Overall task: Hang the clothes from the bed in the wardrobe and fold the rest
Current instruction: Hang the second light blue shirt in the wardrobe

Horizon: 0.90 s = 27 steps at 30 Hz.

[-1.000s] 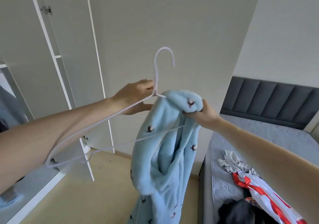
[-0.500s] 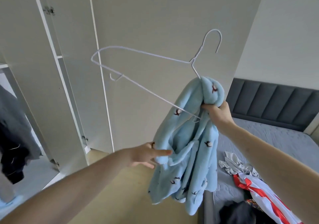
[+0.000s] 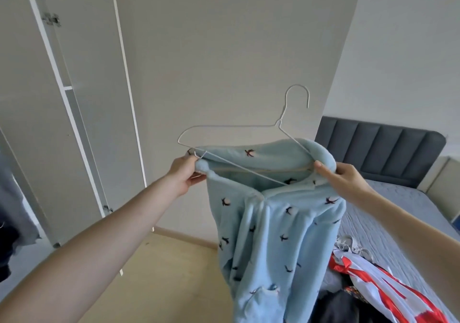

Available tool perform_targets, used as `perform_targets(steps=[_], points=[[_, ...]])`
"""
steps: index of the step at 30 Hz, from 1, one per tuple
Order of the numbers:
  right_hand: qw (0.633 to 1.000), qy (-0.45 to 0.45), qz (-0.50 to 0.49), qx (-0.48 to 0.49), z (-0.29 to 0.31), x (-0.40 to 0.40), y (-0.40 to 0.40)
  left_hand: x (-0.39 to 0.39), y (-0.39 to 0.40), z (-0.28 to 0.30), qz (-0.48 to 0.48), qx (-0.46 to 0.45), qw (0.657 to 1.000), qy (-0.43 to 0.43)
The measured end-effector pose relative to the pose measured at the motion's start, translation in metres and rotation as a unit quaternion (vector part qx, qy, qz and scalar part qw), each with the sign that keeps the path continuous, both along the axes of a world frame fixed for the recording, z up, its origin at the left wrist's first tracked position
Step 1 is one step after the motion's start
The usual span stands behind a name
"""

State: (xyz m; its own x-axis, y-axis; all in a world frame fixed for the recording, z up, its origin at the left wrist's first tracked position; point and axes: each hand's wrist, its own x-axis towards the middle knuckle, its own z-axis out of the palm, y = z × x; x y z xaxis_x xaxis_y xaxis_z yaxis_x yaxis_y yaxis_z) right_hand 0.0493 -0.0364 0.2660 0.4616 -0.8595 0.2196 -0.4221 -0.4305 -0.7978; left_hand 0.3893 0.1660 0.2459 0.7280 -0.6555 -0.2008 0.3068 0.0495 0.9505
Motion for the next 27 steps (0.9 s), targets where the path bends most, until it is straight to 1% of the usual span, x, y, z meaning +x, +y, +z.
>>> perform_targets(steps=[4, 6, 7, 8, 9, 11, 13, 14, 15, 17, 19, 22, 23, 24, 25, 27], points=[[0.998, 0.069, -0.006, -0.002, -0.002, -0.003, -0.002, -0.002, -0.005, 0.02, 0.033, -0.037, 0.997, 0.057], [0.994, 0.112, 0.006, -0.011, -0.005, -0.002, -0.003, -0.006, -0.009, 0.031, 0.065, -0.051, 0.995, 0.06], [0.992, 0.127, 0.014, -0.024, -0.007, -0.001, -0.001, -0.008, -0.01, 0.037, 0.088, -0.058, 0.993, 0.045], [0.99, 0.132, 0.02, -0.039, -0.008, 0.0, 0.0, -0.009, -0.011, 0.043, 0.116, -0.064, 0.991, 0.017], [0.99, 0.128, 0.024, -0.052, -0.009, 0.002, 0.003, -0.01, -0.012, 0.049, 0.148, -0.063, 0.986, -0.034], [0.991, 0.114, 0.027, -0.061, -0.004, 0.01, 0.009, -0.011, -0.011, 0.057, 0.198, -0.047, 0.963, -0.177], [0.995, 0.086, 0.038, -0.021, 0.005, 0.023, 0.018, -0.017, -0.01, 0.06, 0.197, -0.02, 0.938, -0.285], [0.996, 0.063, 0.054, 0.018, 0.008, 0.031, 0.022, -0.021, -0.011, 0.059, 0.185, -0.008, 0.932, -0.311], [0.995, 0.041, 0.068, 0.057, 0.009, 0.038, 0.026, -0.024, -0.013, 0.058, 0.178, -0.003, 0.931, -0.318], [0.989, -0.004, 0.09, 0.113, 0.006, 0.05, 0.033, -0.025, -0.013, 0.056, 0.188, 0.007, 0.931, -0.312], [0.985, -0.063, 0.095, 0.133, 0.001, 0.056, 0.039, -0.015, -0.008, 0.052, 0.192, 0.035, 0.919, -0.342], [0.982, -0.113, 0.077, 0.129, 0.005, 0.059, 0.039, 0.004, 0.004, 0.042, 0.129, 0.1, 0.897, -0.411], [0.982, -0.12, 0.077, 0.127, 0.007, 0.058, 0.037, 0.011, 0.008, 0.04, 0.098, 0.111, 0.896, -0.418], [0.981, -0.13, 0.073, 0.126, 0.008, 0.057, 0.034, 0.017, 0.012, 0.039, 0.073, 0.112, 0.903, -0.408], [0.98, -0.141, 0.063, 0.124, 0.01, 0.055, 0.032, 0.023, 0.016, 0.039, 0.057, 0.103, 0.921, -0.372], [0.986, -0.13, 0.045, 0.094, 0.013, 0.052, 0.026, 0.035, 0.026, 0.041, 0.044, 0.071, 0.964, -0.253]])
